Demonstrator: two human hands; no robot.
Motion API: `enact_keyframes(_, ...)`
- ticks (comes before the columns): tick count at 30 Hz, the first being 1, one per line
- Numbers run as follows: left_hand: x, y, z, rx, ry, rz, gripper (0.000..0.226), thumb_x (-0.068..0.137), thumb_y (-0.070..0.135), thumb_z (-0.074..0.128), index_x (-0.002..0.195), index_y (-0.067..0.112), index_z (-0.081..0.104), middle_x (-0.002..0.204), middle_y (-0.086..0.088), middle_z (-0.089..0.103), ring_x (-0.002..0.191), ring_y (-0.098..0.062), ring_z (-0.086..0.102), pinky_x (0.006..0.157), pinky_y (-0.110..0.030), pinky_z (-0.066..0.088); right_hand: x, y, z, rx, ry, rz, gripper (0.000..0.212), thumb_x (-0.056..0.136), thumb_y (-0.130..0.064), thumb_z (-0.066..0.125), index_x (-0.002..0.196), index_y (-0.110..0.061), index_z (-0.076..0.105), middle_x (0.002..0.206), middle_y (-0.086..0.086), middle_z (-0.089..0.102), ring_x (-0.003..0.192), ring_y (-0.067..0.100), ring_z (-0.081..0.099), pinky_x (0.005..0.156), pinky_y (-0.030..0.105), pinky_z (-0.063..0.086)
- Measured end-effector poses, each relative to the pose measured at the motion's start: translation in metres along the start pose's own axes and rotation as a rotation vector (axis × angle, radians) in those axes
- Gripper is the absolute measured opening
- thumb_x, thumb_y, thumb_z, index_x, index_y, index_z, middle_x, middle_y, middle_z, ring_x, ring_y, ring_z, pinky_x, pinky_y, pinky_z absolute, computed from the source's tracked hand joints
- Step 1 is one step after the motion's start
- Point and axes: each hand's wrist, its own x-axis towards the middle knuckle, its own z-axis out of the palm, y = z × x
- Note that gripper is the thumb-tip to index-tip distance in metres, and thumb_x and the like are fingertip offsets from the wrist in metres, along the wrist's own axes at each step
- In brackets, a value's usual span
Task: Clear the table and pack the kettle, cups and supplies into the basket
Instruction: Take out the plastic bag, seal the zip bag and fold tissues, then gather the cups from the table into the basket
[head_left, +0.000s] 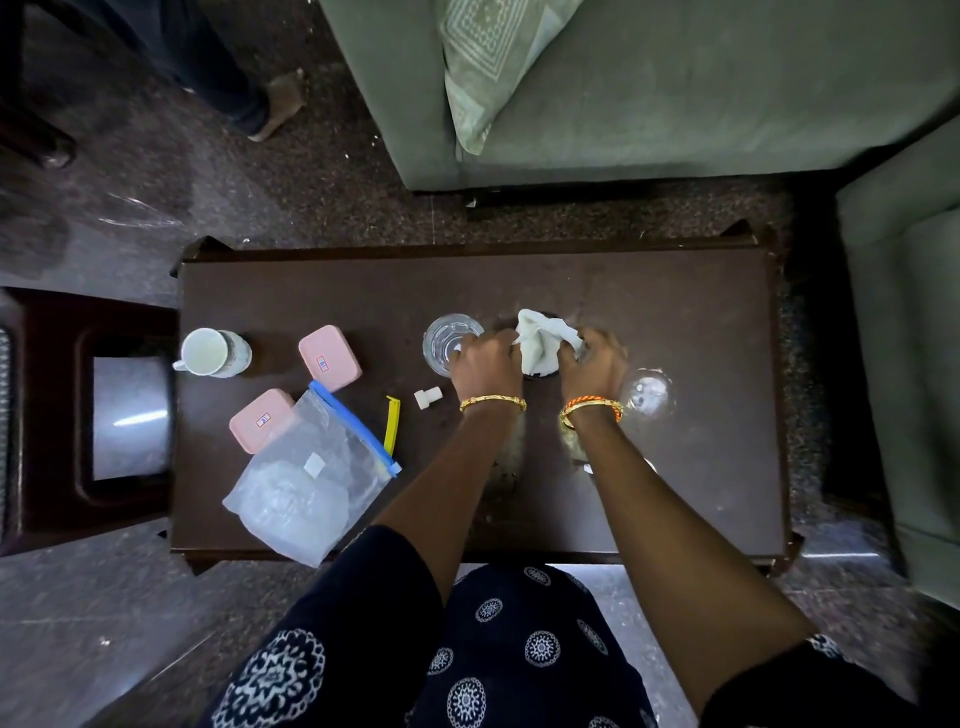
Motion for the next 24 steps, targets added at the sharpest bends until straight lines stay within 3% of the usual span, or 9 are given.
enact_keyframes(6, -0.005, -0.001, -0.001, 0.000, -0.068, 0.008, 0.029, 0.086, 0.024, 0.053, 0.111, 0.012, 0.063, 0.107, -0.014, 0.068, 0.104, -0.034, 0.057, 0.081, -0.041, 0.047, -0.005, -0.003, -0.004, 0.053, 0.011, -0.018, 0.024, 0.075, -0.008, 0.063, 0.098, -0.001, 0.068, 0.105, 0.021, 0.065, 0.102, 0.038, 0.056, 0.082, 0.037, 0.045)
enact_keyframes(10, -0.021, -0.004, -0.007, -0.217, -0.026, 0.032, 0.038, 0.084, 0.021, 0.057, 0.120, 0.009, 0.056, 0.120, -0.014, 0.060, 0.109, -0.033, 0.056, 0.084, -0.042, 0.048, -0.022, -0.014, -0.019, 0.247, 0.104, -0.069, 0.010, 0.074, -0.004, 0.060, 0.082, -0.003, 0.067, 0.092, 0.017, 0.062, 0.085, 0.035, 0.059, 0.072, 0.042, 0.052)
enact_keyframes(12, -0.031, -0.013, -0.013, -0.322, 0.057, 0.012, 0.030, 0.085, 0.020, 0.057, 0.113, 0.009, 0.059, 0.114, -0.014, 0.062, 0.102, -0.033, 0.060, 0.079, -0.038, 0.049, -0.030, -0.018, -0.030, 0.390, 0.124, -0.075, 0.013, 0.076, 0.000, 0.053, 0.067, -0.006, 0.061, 0.078, 0.015, 0.059, 0.072, 0.033, 0.058, 0.066, 0.044, 0.052)
enact_keyframes(16, -0.059, -0.054, -0.022, -0.400, 0.087, -0.145, 0.015, 0.086, 0.018, 0.054, 0.091, 0.009, 0.065, 0.092, -0.014, 0.071, 0.087, -0.032, 0.065, 0.073, -0.031, 0.047, -0.057, -0.013, -0.050, 0.564, 0.092, 0.031, 0.029, 0.076, -0.003, 0.043, 0.056, -0.024, 0.047, 0.060, 0.008, 0.056, 0.057, 0.020, 0.051, 0.056, 0.030, 0.046)
enact_keyframes(18, -0.080, -0.077, -0.019, -0.396, 0.038, -0.275, 0.016, 0.087, 0.013, 0.054, 0.091, 0.005, 0.067, 0.095, -0.018, 0.071, 0.092, -0.034, 0.065, 0.077, -0.033, 0.048, -0.076, 0.001, -0.051, 0.606, 0.084, 0.116, 0.029, 0.079, 0.004, 0.045, 0.059, -0.016, 0.052, 0.056, 0.004, 0.056, 0.053, 0.015, 0.052, 0.055, 0.026, 0.046)
enact_keyframes(21, -0.111, -0.104, -0.005, -0.281, -0.114, -0.422, 0.025, 0.086, 0.017, 0.055, 0.104, 0.001, 0.062, 0.110, -0.024, 0.064, 0.106, -0.038, 0.057, 0.087, -0.037, 0.045, -0.100, 0.036, -0.041, 0.622, 0.099, 0.366, 0.019, 0.082, -0.001, 0.052, 0.065, -0.006, 0.058, 0.045, -0.006, 0.056, 0.041, 0.005, 0.051, 0.050, 0.021, 0.046)
enact_keyframes(24, -0.132, -0.119, 0.013, -0.224, -0.261, -0.575, 0.047, 0.086, 0.025, 0.056, 0.125, 0.001, 0.047, 0.131, -0.026, 0.047, 0.123, -0.042, 0.043, 0.101, -0.043, 0.037, -0.119, 0.077, -0.027, 0.618, 0.177, 0.699, 0.014, 0.082, -0.013, 0.058, 0.069, -0.015, 0.055, 0.065, 0.010, 0.063, 0.056, 0.021, 0.057, 0.061, 0.041, 0.051)
